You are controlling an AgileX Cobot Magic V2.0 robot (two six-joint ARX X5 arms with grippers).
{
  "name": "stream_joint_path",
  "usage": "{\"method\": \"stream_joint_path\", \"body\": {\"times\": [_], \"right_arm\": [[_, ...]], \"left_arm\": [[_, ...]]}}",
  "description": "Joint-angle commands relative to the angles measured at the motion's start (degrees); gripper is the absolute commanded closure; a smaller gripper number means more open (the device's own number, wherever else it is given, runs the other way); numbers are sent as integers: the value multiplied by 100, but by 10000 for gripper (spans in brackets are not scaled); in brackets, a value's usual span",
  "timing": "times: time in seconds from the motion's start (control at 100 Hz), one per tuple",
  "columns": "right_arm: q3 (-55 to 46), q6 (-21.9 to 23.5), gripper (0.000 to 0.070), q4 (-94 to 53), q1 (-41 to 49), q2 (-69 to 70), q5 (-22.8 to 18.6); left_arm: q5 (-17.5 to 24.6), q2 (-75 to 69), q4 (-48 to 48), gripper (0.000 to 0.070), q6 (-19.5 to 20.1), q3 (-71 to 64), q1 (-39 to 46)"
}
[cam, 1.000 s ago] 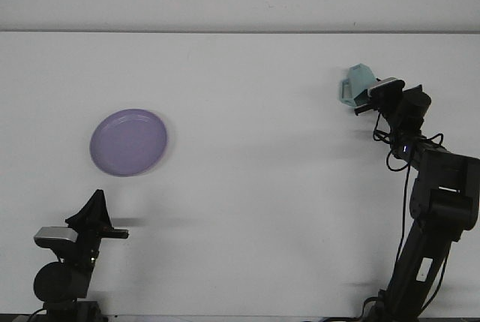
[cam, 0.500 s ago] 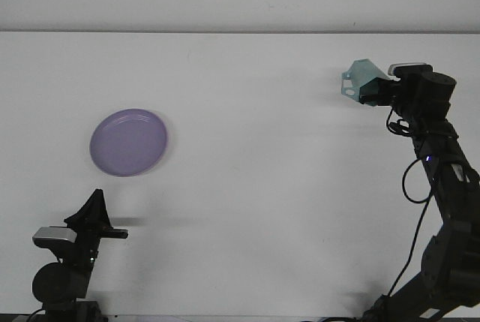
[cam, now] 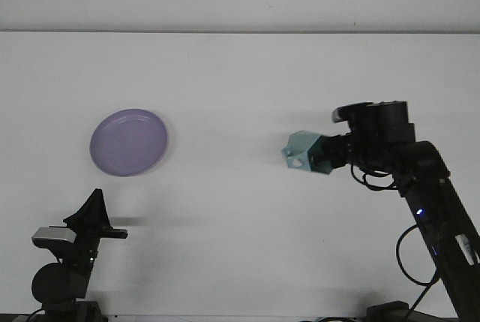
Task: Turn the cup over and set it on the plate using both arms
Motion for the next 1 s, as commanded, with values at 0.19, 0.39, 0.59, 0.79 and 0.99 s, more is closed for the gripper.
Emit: {"method": "stream_joint_path", "body": {"times": [0.19, 0.39, 0.59, 0.79, 0.99], "right_arm": [[127, -107, 700, -713, 1823, 452, 675], [192, -181, 700, -1331, 2566, 1220, 953], [544, -321, 700, -1825, 2920, 1985, 1414], [695, -417, 700, -1873, 2988, 2387, 1456], [699, -492, 652, -1832, 2990, 2450, 1408]], "left_arm": [[-4, 0, 33, 687, -20, 87, 0], [-4, 0, 33, 687, -33, 90, 0], [-4, 0, 33, 687, -33, 90, 0], [-4, 0, 31, 687, -31, 87, 0], [-4, 0, 33, 686, -31, 87, 0]]}}
